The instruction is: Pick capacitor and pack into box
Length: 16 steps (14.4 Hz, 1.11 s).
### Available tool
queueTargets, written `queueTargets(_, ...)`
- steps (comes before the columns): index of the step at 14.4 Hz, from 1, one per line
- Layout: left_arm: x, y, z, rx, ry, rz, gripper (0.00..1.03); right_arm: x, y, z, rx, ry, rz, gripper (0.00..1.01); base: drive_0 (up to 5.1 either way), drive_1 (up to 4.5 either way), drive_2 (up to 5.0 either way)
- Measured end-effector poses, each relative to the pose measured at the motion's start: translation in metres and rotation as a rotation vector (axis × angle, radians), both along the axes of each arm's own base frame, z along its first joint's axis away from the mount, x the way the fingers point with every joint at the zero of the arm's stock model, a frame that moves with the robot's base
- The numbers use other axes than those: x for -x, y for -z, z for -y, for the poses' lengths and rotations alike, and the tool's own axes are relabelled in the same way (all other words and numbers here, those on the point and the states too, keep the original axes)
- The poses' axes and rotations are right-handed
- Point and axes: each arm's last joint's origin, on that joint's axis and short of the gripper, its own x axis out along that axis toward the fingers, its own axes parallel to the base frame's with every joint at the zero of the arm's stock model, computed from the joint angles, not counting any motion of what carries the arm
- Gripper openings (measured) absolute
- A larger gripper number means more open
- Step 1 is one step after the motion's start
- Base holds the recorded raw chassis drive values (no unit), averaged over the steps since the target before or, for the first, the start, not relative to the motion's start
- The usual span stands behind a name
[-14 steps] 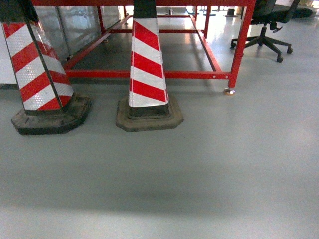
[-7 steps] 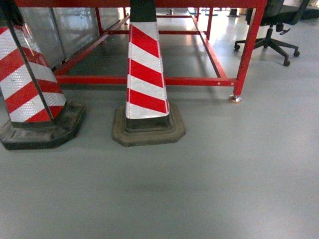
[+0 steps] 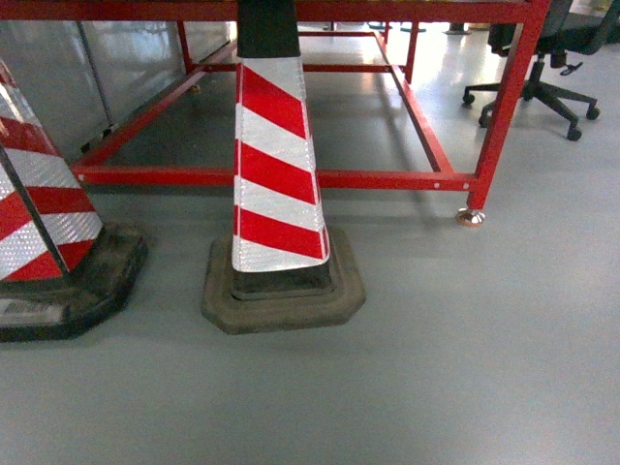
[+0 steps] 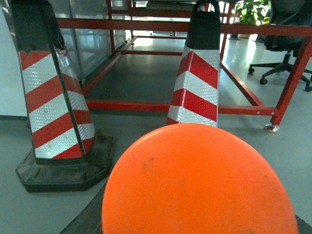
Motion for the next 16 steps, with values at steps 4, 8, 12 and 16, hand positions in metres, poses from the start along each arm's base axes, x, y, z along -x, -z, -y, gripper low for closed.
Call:
queueTargets(4, 0.0, 0.0, 0.0, 0.0, 0.0, 0.0, 0.44, 0.0, 0.0003, 0.0, 0.0, 0.0, -0.003, 0.98, -0.1, 4.18, -4.3)
queueTargets(8, 0.0, 0.0, 0.0, 0.0, -0.001, 0.0, 0.44, 0.0, 0.0001, 0.0, 0.0, 0.0, -0.001, 0.98, 0.0, 2.13, -2.1)
queueTargets(12, 0.0, 0.0001, 0.0, 0.0, 0.0, -0.001, 0.44, 0.0, 0.0001, 0.0, 0.0, 0.0, -0.002, 0.98, 0.0, 0.0, 0.0)
queueTargets(16, 0.0, 0.0001, 0.0, 0.0, 0.0, -0.001, 0.44, 0.0, 0.0003, 0.0, 0.0, 0.0, -0.003, 0.98, 0.0, 0.0, 0.0)
